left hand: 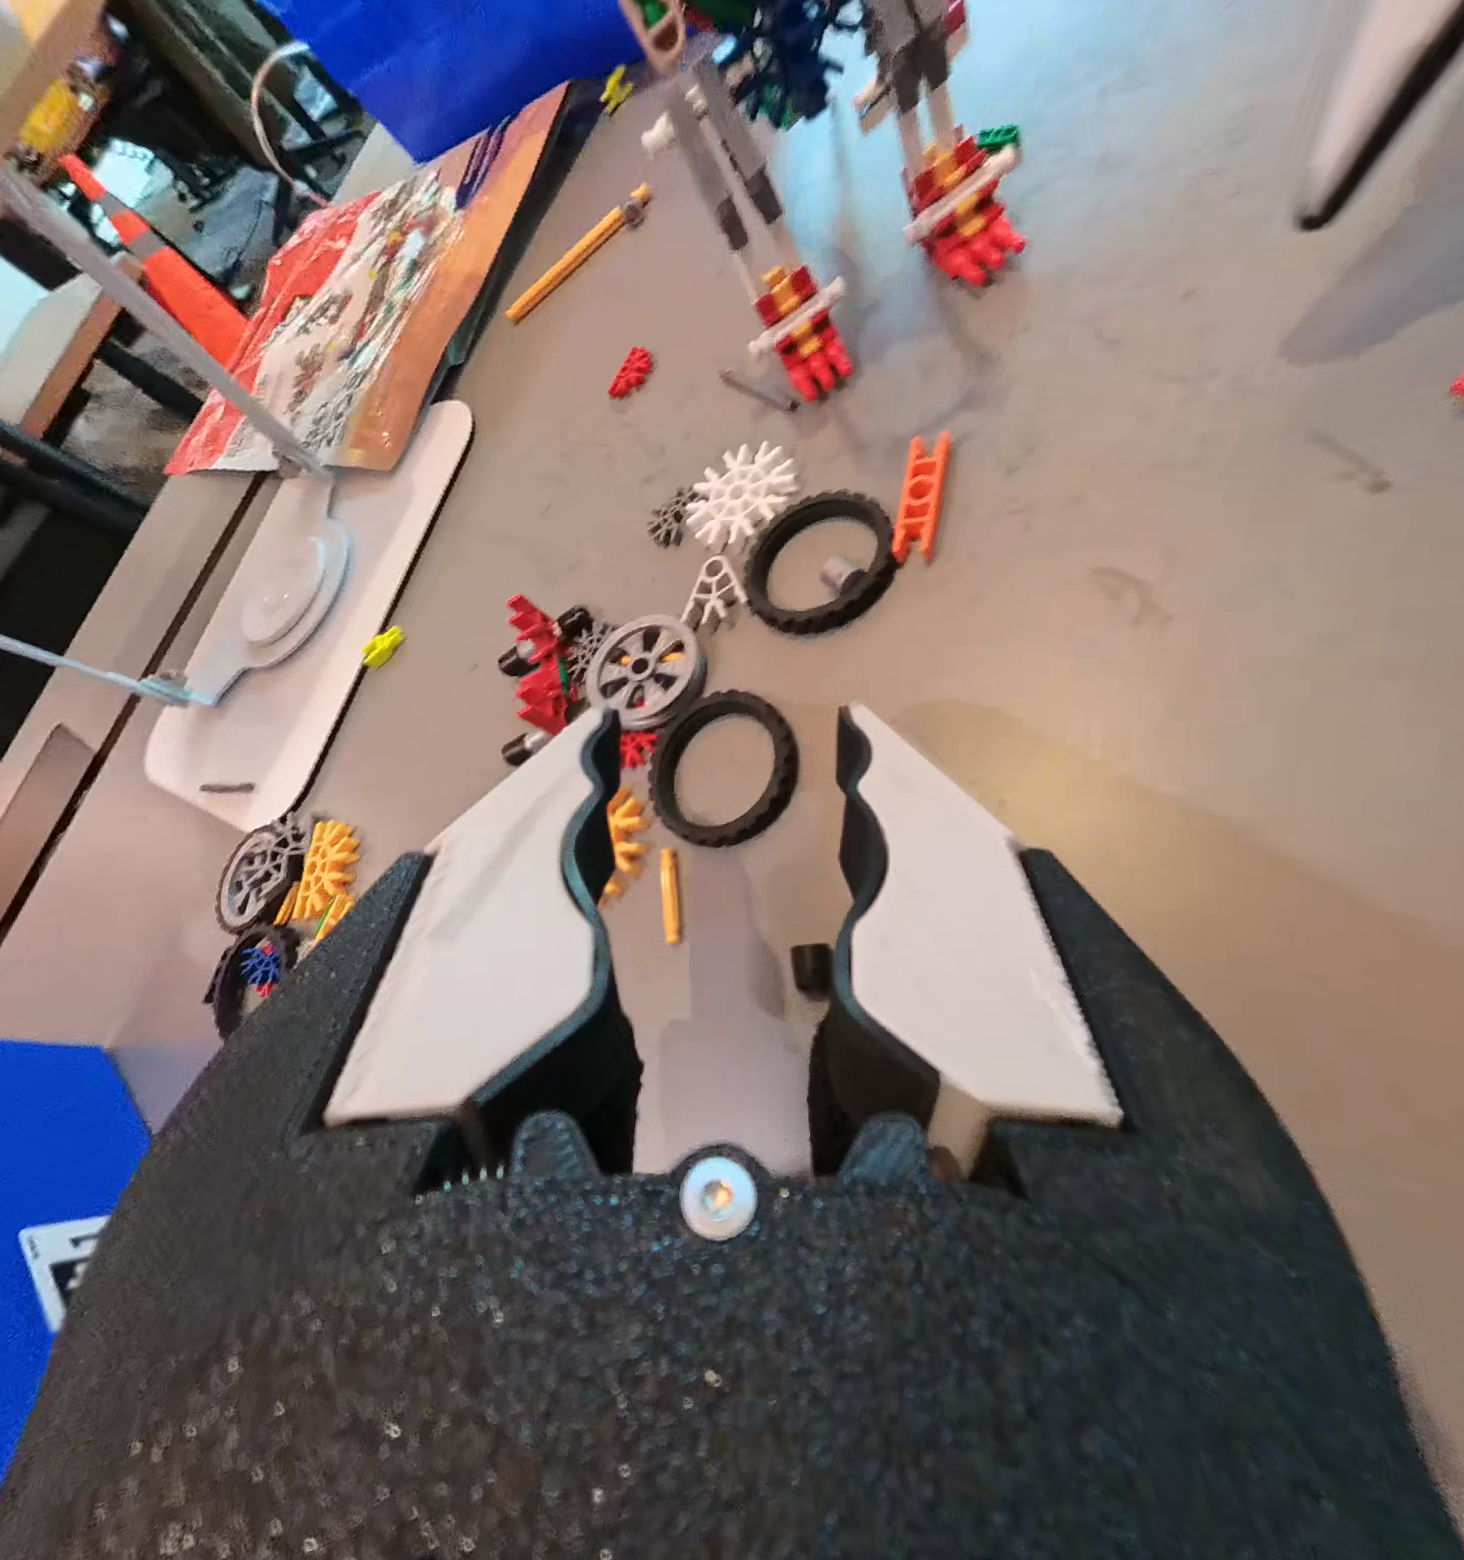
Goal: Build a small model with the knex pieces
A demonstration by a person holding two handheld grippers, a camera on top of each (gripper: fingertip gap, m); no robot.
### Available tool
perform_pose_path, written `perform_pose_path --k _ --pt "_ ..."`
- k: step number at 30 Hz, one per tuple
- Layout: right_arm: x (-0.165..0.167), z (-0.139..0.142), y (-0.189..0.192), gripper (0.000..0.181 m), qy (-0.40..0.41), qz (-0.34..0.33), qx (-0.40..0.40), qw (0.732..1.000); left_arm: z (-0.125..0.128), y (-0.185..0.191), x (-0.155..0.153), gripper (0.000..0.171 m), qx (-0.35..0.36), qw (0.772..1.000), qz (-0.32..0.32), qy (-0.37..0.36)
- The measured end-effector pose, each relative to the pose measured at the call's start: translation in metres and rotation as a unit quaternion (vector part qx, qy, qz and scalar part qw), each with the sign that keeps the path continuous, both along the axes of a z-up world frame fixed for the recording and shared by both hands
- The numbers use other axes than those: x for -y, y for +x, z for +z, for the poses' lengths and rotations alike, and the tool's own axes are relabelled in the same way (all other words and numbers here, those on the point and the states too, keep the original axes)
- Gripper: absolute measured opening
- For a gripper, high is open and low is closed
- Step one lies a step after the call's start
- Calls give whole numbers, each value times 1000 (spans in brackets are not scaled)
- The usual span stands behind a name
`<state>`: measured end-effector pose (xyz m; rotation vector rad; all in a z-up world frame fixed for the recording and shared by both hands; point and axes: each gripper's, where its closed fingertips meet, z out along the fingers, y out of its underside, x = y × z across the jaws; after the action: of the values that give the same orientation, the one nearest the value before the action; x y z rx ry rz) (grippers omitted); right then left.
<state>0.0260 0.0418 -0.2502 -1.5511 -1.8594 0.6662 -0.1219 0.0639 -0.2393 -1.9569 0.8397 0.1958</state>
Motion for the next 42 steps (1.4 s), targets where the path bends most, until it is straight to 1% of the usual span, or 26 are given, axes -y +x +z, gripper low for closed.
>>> perform_pose_path --k 2,4,7,13,16,18,19,20,21,24,27,29,31,35,38,40,42 --pt "2 -10 -1 26 14 2 19 1000 -4 -6 -2 50 -7 1000 8 -3" --pt "3 -17 -4 20 20 3 36 999 -1 -9 -4 50 -7 1000 12 6" --pt "0 -19 -15 0 16 -13 31 999 4 -10 -5 49 1 1000 12 16" --pt "-12 -19 -41 0 34 -24 38 998 3 -13 -7 49 5 1000 17 21" --pt "-20 -19 -63 0 43 -31 32 998 9 -15 -9 49 15 999 21 35" --pt "-30 -18 -77 0 66 -47 26 996 11 -17 -9 49 20 999 25 37" --pt "-36 -17 -80 4 79 -56 26 995 11 -19 -9 50 19 999 28 37" --pt "-40 -13 -81 14 87 -64 21 994 12 -21 -9 49 20 999 30 39" --pt "-39 -8 -79 20 82 -63 13 995 14 -22 -8 49 23 998 32 42" --pt "-33 6 -66 24 41 -62 -15 997 18 -22 -7 48 40 998 30 48" --pt "-17 13 -44 33 -5 -43 -19 999 19 -22 -7 49 41 998 29 47" --pt "-9 12 -29 33 -10 -35 -10 999 23 -20 -6 49 45 997 26 54" --pt "-8 9 -19 33 -8 -42 -2 999 24 -20 -6 49 47 997 25 55" --pt "9 -2 -5 41 -20 -11 25 999 20 -20 -3 49 41 998 25 45" --pt "22 -12 -5 39 -16 7 44 999 23 -19 2 49 37 998 23 47" --pt "20 -18 -9 25 -17 -5 43 999 27 -19 7 49 34 998 23 48" --pt "18 -18 -16 18 -29 -15 30 999 29 -19 13 49 34 998 23 44"
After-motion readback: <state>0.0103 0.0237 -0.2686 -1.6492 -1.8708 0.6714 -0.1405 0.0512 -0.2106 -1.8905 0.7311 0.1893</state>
